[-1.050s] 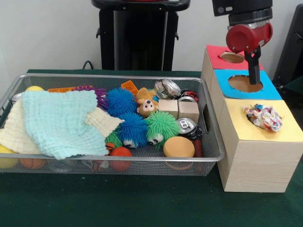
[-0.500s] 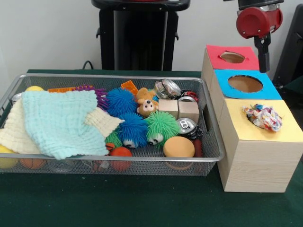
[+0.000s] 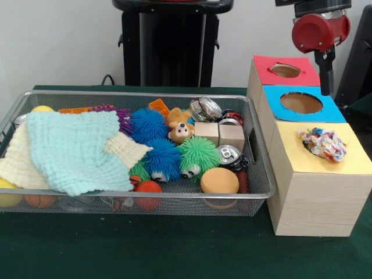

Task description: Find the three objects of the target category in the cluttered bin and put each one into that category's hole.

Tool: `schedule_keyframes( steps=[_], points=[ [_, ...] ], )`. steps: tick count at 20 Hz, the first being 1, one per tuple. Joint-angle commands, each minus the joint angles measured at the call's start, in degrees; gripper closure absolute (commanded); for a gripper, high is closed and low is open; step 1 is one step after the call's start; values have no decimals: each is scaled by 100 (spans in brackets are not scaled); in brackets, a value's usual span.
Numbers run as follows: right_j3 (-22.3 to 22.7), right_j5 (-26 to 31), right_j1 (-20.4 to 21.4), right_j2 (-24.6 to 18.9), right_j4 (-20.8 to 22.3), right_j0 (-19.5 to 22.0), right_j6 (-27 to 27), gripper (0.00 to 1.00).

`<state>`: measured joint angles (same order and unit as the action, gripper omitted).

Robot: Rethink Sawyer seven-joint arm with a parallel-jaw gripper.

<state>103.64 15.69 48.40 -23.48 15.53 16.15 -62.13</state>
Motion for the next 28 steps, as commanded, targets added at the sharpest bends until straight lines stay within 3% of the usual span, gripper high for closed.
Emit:
schedule_keyframes(
  steps=[1,28],
  points=[
    [-314,-274,-459,236,180,1,-914,100],
    [-484,-1352,-1022,746,379,-262,-791,100]
  ],
)
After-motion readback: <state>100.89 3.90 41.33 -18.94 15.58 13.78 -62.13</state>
